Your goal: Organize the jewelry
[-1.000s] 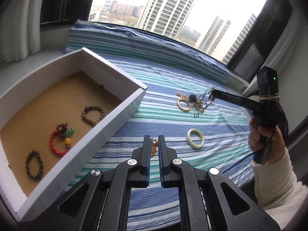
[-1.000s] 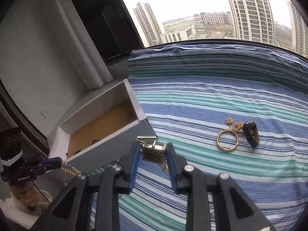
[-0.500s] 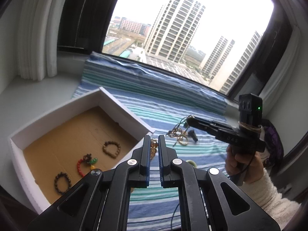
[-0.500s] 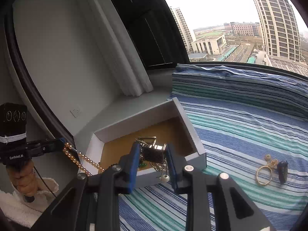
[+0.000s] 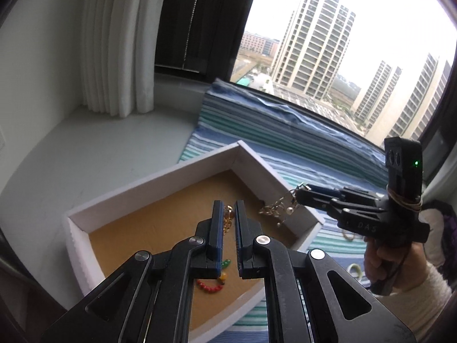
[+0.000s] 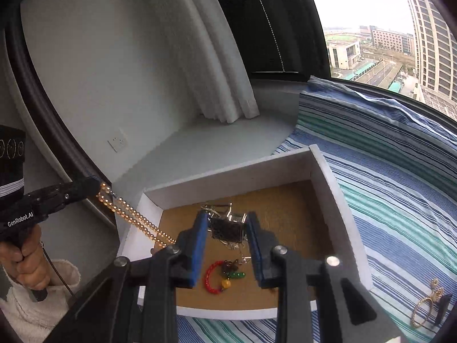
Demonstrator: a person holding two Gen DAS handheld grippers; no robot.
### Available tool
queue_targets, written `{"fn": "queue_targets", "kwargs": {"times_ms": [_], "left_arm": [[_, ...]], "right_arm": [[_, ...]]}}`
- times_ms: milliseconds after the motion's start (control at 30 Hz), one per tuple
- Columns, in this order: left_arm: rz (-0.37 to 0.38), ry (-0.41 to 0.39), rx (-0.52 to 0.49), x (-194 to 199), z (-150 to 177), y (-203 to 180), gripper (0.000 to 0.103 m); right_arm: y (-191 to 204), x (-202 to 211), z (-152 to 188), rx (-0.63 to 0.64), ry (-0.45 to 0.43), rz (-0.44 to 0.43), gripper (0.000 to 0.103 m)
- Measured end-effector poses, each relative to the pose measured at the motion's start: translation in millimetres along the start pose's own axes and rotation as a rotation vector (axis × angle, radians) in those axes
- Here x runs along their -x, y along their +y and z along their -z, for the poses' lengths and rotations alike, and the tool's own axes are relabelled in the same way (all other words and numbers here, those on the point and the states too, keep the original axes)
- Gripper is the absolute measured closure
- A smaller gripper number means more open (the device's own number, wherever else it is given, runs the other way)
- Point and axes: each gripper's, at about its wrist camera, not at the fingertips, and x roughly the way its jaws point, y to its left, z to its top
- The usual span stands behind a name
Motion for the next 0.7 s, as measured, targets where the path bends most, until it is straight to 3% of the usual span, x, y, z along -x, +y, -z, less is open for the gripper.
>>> {"fn": "queue_targets", "kwargs": {"times_ms": [200, 367, 400, 467, 500, 533, 600, 700], "left_arm": [[-0.101, 0.109, 0.038, -80.7, 27.0, 32.2, 0.098], [-0.170, 0.164, 0.064, -114.5, 47.0, 48.2, 0.093], [-0.176, 0.166, 0.071, -114.6, 49.1, 50.9, 0.089], [-0.191, 0.148, 0.085, -108.4, 50.8, 54.6, 0.051], [-0.203, 0.131, 0.088, -101.7, 51.3, 54.7, 0.043], [-0.211, 0.107, 0.083, -92.9, 51.9, 52.5, 0.036], [-0.221, 0.066, 0.050, -76.6, 53.4, 42.3, 0.034], [-0.231, 0.001, -0.005, -52.6, 63.1, 16.5, 0.021]], "right_arm": [[-5.5, -98.0, 2.1, -0.001, 0.137, 0.063, 0.075], [-8.3, -142.0, 11.1, -0.005, 0.191, 0.136, 0.073], [-9.0, -141.5, 10.9, -0.014, 0.183, 0.134, 0.069], [-8.1, -128.6, 8.7, -0.030, 0.151, 0.121, 0.067], [-6.8, -118.0, 6.3, -0.031, 0.128, 0.123, 0.067], [-4.6, -103.8, 3.7, -0.028, 0.098, 0.119, 0.067], [2.6, -71.7, -2.2, -0.003, 0.033, 0.117, 0.065], [12.0, -20.2, -1.1, 0.042, -0.041, 0.147, 0.041]]}}
